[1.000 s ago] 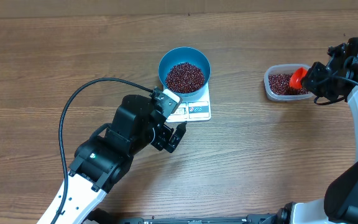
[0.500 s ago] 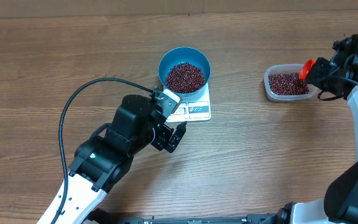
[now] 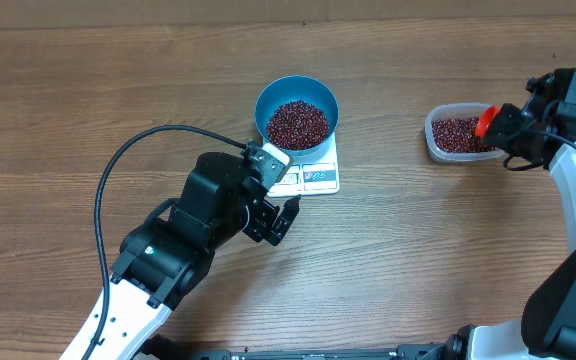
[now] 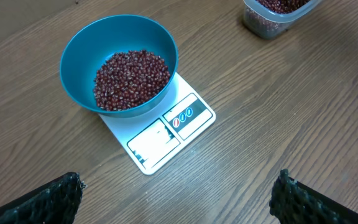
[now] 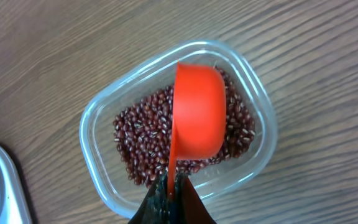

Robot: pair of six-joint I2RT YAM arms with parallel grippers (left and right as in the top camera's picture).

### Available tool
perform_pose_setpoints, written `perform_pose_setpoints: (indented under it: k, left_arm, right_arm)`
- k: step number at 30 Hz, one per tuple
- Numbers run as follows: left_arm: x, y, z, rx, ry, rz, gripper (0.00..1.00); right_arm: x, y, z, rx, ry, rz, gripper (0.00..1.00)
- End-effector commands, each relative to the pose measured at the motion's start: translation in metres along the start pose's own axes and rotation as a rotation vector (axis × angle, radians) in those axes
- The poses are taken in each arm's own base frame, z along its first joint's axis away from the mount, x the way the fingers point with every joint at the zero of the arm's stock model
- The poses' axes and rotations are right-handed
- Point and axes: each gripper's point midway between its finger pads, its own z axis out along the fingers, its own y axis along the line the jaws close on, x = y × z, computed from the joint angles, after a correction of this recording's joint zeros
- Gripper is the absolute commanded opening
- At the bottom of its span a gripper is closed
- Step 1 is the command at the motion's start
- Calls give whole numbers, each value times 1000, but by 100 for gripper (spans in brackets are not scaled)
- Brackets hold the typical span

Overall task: Scoop item into bowl and weigh 150g on scale
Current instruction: 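Lower the scoop into the beans and drag it through with the right gripper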

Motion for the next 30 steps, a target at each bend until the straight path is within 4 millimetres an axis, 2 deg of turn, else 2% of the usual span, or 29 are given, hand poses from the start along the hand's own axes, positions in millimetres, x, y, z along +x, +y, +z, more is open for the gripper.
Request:
perform_pose_setpoints:
  k: [1,8,20,30]
  left_arm:
    - [4,0,3,7,12,16,99]
    - [4,0,3,7,12,16,100]
    - [4,0,3,7,12,16,100]
    - [4,0,3,7,11,16,100]
  right_arm:
    - [1,7,2,-46,5,-8,4]
    - [4,14,4,-59,12,-20,4]
    - [30,35,27,-93,33,-87,4]
    - [34,35,27,-91,48,-85,4]
